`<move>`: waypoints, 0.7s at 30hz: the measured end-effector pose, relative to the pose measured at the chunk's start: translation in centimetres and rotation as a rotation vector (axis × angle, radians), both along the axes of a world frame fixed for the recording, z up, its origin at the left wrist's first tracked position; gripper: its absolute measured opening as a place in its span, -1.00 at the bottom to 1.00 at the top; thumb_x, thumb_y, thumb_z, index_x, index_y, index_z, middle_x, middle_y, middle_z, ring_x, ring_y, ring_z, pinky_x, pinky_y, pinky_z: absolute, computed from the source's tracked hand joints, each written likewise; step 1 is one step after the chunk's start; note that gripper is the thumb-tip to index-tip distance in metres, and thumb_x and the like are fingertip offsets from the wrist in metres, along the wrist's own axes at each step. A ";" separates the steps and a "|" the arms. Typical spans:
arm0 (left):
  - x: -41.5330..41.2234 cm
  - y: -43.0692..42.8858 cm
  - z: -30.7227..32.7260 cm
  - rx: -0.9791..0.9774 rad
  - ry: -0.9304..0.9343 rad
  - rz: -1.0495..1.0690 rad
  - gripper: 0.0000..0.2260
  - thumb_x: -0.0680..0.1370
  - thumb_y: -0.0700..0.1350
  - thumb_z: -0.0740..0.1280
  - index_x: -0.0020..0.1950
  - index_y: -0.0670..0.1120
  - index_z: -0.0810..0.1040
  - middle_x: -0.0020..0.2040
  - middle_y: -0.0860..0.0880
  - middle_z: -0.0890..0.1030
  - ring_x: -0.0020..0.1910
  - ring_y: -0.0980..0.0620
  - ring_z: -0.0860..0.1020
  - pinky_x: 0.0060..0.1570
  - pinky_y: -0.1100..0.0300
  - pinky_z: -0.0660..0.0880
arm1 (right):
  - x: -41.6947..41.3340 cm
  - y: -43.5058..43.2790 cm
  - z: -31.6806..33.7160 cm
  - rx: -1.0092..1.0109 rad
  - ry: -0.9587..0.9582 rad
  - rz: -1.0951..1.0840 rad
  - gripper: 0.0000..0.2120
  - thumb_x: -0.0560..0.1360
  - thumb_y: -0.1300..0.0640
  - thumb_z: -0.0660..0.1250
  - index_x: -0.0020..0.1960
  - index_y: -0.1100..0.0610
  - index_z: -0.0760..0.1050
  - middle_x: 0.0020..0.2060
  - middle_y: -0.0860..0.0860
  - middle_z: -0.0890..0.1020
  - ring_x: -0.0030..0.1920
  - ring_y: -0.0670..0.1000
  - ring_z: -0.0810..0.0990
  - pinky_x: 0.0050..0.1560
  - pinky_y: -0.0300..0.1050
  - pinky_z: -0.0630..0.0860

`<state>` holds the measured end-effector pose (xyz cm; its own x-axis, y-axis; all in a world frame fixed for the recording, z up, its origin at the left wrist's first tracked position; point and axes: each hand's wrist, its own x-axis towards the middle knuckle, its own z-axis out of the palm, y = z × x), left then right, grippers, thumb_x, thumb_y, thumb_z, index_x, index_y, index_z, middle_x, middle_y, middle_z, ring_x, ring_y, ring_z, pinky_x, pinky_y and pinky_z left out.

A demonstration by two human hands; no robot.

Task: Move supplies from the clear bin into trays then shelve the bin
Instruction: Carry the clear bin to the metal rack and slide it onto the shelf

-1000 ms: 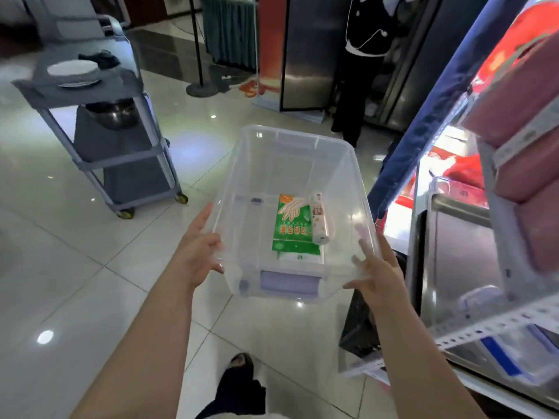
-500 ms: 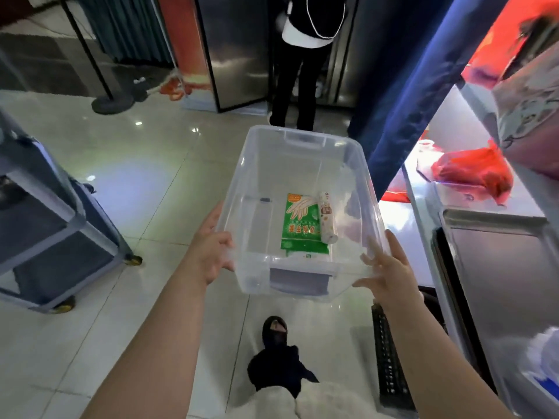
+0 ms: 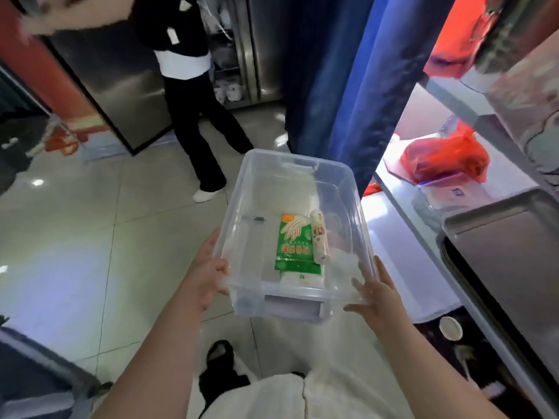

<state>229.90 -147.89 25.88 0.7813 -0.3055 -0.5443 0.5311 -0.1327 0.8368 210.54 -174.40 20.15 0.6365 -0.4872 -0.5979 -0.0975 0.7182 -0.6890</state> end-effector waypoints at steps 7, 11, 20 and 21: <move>12.2 -5.1 -4.6 0.157 0.090 -0.374 -0.24 0.39 -0.47 0.12 0.36 0.28 0.37 0.11 -0.04 0.53 0.00 -0.21 0.51 -0.19 -0.25 0.47 | 4.0 3.9 -3.0 -0.001 0.057 -0.313 -0.30 0.44 0.49 0.06 0.16 -0.27 0.52 0.06 -0.15 0.64 -0.28 0.01 0.69 -0.44 0.12 0.55; 17.4 -9.0 -6.9 0.192 0.105 -0.605 -0.25 0.37 -0.44 0.13 0.31 0.33 0.40 0.30 -0.22 0.44 0.02 -0.22 0.50 -0.38 0.01 0.45 | 5.0 7.6 -4.9 0.067 0.049 -0.534 -0.27 0.43 0.49 0.08 0.25 -0.27 0.46 0.21 -0.07 0.55 -0.21 0.05 0.68 -0.41 0.17 0.54; 20.6 -21.0 -12.2 0.231 0.206 -0.925 -0.26 0.35 -0.41 0.15 0.16 0.43 0.49 0.22 -0.13 0.53 -0.06 -0.18 0.49 -0.36 0.00 0.47 | 6.5 6.8 -8.2 0.088 0.120 -0.873 -0.30 0.35 0.51 0.10 0.18 -0.19 0.53 -0.10 -0.08 0.67 -0.26 0.00 0.66 -0.43 0.12 0.56; 20.7 -22.4 -12.8 0.218 0.212 -0.940 -0.27 0.34 -0.40 0.16 0.15 0.43 0.49 0.19 -0.11 0.54 -0.06 -0.18 0.50 -0.33 -0.04 0.49 | 6.7 6.0 -8.8 0.091 0.133 -0.896 -0.30 0.33 0.51 0.15 0.16 -0.20 0.53 -0.09 -0.08 0.66 -0.23 -0.01 0.66 -0.39 0.15 0.58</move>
<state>250.63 -170.31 13.09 0.1516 -0.6284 -0.7630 0.2663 -0.7174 0.6437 217.23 -168.42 11.35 -0.0349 -0.7137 -0.6996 0.4490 0.6142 -0.6490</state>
